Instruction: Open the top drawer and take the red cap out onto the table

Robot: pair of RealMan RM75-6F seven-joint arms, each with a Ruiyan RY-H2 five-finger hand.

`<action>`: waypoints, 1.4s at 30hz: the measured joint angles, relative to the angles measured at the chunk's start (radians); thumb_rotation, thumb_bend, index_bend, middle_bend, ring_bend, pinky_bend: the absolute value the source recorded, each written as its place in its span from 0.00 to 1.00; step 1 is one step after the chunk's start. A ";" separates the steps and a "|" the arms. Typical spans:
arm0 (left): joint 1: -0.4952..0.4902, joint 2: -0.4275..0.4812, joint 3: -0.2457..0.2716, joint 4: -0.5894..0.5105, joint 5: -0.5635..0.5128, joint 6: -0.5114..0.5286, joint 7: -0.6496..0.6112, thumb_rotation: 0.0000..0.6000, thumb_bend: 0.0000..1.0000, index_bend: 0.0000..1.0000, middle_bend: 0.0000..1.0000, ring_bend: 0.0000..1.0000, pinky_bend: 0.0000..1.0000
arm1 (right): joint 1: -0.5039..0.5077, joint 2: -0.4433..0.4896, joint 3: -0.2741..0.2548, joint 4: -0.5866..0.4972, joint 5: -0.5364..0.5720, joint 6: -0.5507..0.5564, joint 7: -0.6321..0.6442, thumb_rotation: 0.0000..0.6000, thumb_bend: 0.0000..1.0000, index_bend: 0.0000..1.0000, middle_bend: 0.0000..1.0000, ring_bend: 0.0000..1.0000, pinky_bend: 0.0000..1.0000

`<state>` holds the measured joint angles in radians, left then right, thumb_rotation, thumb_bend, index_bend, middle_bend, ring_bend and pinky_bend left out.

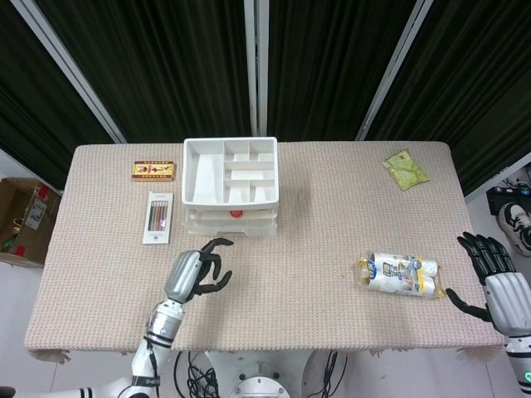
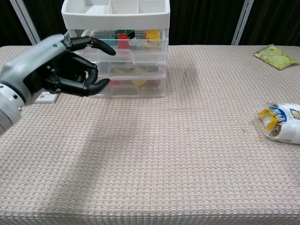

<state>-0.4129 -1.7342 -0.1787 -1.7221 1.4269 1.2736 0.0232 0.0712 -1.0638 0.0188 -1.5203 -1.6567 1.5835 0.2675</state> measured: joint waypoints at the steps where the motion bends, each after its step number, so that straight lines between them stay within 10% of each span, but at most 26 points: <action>1: -0.007 0.016 -0.004 -0.002 0.013 0.003 0.036 1.00 0.26 0.22 0.79 0.91 1.00 | -0.001 0.003 0.001 -0.001 -0.002 0.007 0.000 1.00 0.18 0.00 0.05 0.00 0.00; 20: -0.186 0.165 -0.096 -0.062 -0.270 -0.195 0.396 1.00 0.21 0.34 0.82 0.94 1.00 | -0.026 -0.002 -0.004 0.031 0.008 0.029 0.035 1.00 0.18 0.00 0.05 0.00 0.00; 42: -0.108 0.282 0.056 -0.261 -0.180 -0.109 0.344 1.00 0.19 0.26 0.82 0.94 1.00 | -0.018 -0.002 -0.006 0.024 -0.002 0.021 0.028 1.00 0.18 0.00 0.05 0.00 0.00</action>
<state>-0.5206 -1.4525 -0.1230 -1.9828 1.2465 1.1644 0.3672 0.0529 -1.0660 0.0125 -1.4966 -1.6586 1.6043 0.2951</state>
